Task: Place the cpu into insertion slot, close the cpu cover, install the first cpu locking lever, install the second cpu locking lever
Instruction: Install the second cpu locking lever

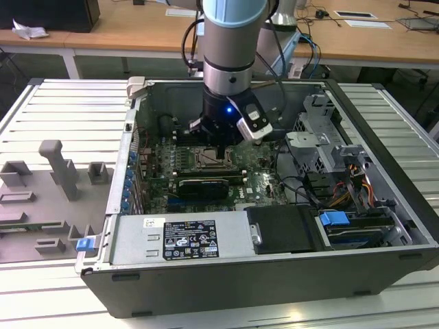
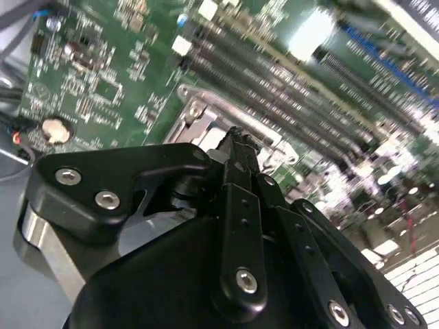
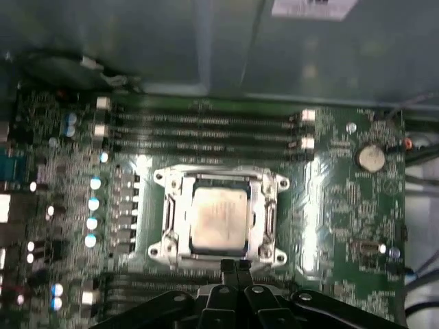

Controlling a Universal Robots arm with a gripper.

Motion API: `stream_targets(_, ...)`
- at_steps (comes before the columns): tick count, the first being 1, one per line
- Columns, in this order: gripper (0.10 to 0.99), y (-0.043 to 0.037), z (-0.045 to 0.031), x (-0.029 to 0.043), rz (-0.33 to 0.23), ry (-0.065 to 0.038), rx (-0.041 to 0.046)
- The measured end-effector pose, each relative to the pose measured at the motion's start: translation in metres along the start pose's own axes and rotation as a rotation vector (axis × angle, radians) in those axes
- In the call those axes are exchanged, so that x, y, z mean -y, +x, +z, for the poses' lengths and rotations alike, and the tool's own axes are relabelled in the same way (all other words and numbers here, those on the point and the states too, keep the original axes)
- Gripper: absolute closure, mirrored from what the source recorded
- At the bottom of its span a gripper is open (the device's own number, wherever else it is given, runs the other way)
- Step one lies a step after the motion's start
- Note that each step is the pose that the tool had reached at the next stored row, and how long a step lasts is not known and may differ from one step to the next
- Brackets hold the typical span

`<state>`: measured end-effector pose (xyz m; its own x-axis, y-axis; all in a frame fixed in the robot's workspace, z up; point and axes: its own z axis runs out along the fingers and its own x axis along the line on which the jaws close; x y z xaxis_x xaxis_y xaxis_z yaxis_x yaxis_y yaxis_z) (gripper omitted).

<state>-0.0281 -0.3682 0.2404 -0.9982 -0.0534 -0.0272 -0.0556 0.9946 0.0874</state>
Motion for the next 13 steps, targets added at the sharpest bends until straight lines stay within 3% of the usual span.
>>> stream_targets(2, 0.980, 0.0006, 0.0000, 0.0035, 0.000, 0.000, 0.0001)
stream_targets(9, 0.980, 0.0161, 0.0006, 0.0081, -0.001, 0.000, 0.0000)
stream_targets(13, 0.980, 0.0297, 0.0027, 0.0078, -0.001, 0.000, 0.0001)
